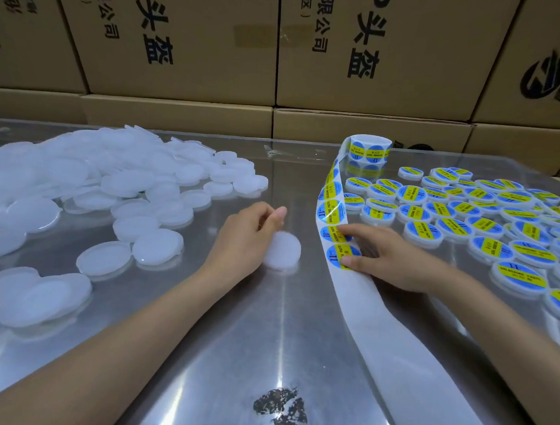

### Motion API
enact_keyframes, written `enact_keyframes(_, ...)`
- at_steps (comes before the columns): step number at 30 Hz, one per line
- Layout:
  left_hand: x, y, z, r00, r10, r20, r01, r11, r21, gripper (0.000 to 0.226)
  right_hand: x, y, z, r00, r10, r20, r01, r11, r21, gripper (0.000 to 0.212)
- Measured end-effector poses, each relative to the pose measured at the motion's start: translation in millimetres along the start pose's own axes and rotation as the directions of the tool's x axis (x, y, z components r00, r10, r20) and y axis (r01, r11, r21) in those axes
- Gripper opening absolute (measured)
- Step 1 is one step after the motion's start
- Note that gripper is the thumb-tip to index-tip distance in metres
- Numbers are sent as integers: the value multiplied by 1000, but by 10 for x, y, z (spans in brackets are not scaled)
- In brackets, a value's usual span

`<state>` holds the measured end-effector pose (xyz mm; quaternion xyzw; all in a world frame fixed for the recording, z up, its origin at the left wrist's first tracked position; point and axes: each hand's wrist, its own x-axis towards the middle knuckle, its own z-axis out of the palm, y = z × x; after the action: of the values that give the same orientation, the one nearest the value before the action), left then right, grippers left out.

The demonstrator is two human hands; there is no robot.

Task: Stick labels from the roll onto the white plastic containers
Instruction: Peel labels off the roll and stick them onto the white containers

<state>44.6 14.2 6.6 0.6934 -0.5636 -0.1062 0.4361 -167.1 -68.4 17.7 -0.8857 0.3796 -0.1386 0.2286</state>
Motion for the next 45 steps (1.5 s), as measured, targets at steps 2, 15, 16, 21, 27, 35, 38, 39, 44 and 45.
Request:
enact_keyframes(2,-21,9,24,999,40,22,-41,999,15,30,-5,-17,9,999,-12,-42,13,1000,14,53)
enact_keyframes(15,-110,59,135,869,320,376,-410,893,187,61,-22,-98,85,970,-103,-221,92,994,-59,30)
enact_keyframes(16,-112,66,135,869,319,378,-409,894,186,60,-21,-102,91,967,-105,-230,90,993,-74,30)
enact_keyframes(21,-114,90,129,868,307,390,-398,900,177,51,-22,-111,97,965,-110,-239,87,991,-105,31)
enact_keyframes(27,-96,103,129,850,289,440,-411,887,210,49,-54,-170,105,962,-159,-224,145,986,-78,15)
enact_keyframes(35,-117,120,84,836,260,484,-402,890,216,69,-88,-425,19,909,88,-407,184,791,583,55)
enact_keyframes(38,-116,119,42,842,275,464,-401,894,198,70,-81,-411,-35,906,158,-393,184,691,699,46)
enact_keyframes(39,-108,114,18,847,290,446,-415,884,214,72,-83,-407,-41,910,177,-376,176,656,734,39)
enact_keyframes(44,-20,56,-157,928,195,318,-328,834,445,76,-82,-336,-35,923,204,-327,147,599,787,12)
enact_keyframes(45,-1,38,-189,946,133,297,-269,834,483,74,-81,-324,-35,922,202,-331,149,604,783,11)
